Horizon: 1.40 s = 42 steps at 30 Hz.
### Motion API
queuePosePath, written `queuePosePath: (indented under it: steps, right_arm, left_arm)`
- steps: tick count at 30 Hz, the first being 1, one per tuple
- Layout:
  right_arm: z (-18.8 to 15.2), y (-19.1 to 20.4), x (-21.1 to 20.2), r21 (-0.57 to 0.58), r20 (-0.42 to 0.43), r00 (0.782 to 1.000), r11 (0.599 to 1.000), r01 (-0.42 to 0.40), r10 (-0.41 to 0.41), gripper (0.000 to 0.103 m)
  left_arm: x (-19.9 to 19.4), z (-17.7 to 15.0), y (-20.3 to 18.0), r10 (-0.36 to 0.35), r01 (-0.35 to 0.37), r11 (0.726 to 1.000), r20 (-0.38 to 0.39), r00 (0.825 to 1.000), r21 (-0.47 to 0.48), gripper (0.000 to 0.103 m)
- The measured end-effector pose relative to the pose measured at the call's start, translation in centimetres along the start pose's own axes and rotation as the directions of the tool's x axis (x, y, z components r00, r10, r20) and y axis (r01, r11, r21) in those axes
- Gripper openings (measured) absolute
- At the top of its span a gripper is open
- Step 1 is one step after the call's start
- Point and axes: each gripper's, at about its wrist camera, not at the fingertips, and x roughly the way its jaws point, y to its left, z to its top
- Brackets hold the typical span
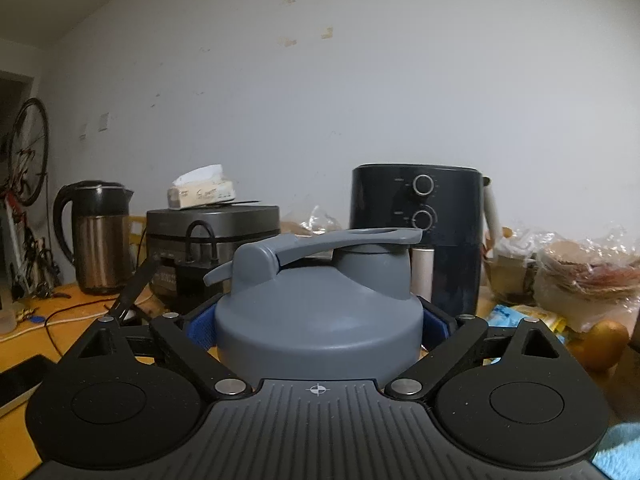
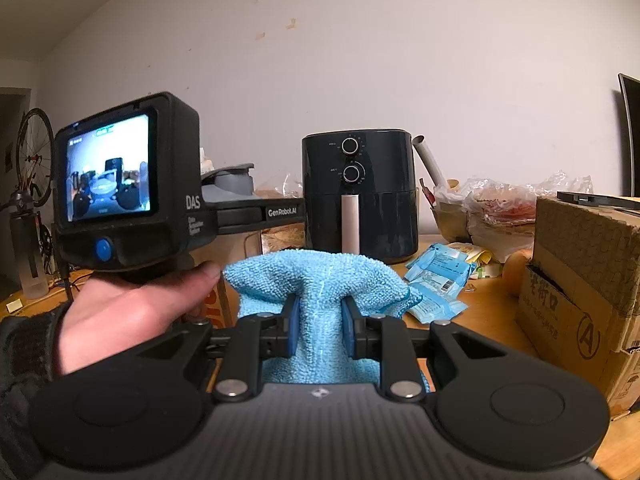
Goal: Clean container
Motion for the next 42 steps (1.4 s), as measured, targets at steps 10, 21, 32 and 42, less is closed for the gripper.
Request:
queuePosePath:
  steps: [10, 21, 32, 42]
  right_arm:
    - [0.0, -0.1, 0.1, 0.007, 0.004, 1.0, 1.0, 0.001, -0.001, 0.02]
    - [0.0, -0.2, 0.1, 0.015, 0.007, 1.0, 1.0, -0.001, 0.0, 0.019]
    - [-0.1, -0.6, 0.4, 0.021, 0.003, 1.0, 1.0, -0.005, 0.005, 0.019]
    - [-0.2, -0.7, 0.6, 0.021, 0.0, 1.0, 1.0, -0.014, 0.014, 0.019]
  left_arm:
    - [-0.1, -0.1, 0.0, -0.038, 0.038, 0.999, -0.002, 0.999, 0.034, 0.095]
    - [-0.1, -0.4, 0.8, -0.107, 0.106, 0.993, 0.008, 0.994, 0.048, 0.096]
    - [0.1, -0.8, 2.2, -0.233, 0.231, 0.971, 0.03, 0.972, 0.066, 0.096]
    - [0.7, -1.1, 3.7, -0.343, 0.34, 0.937, 0.034, 0.939, 0.077, 0.095]
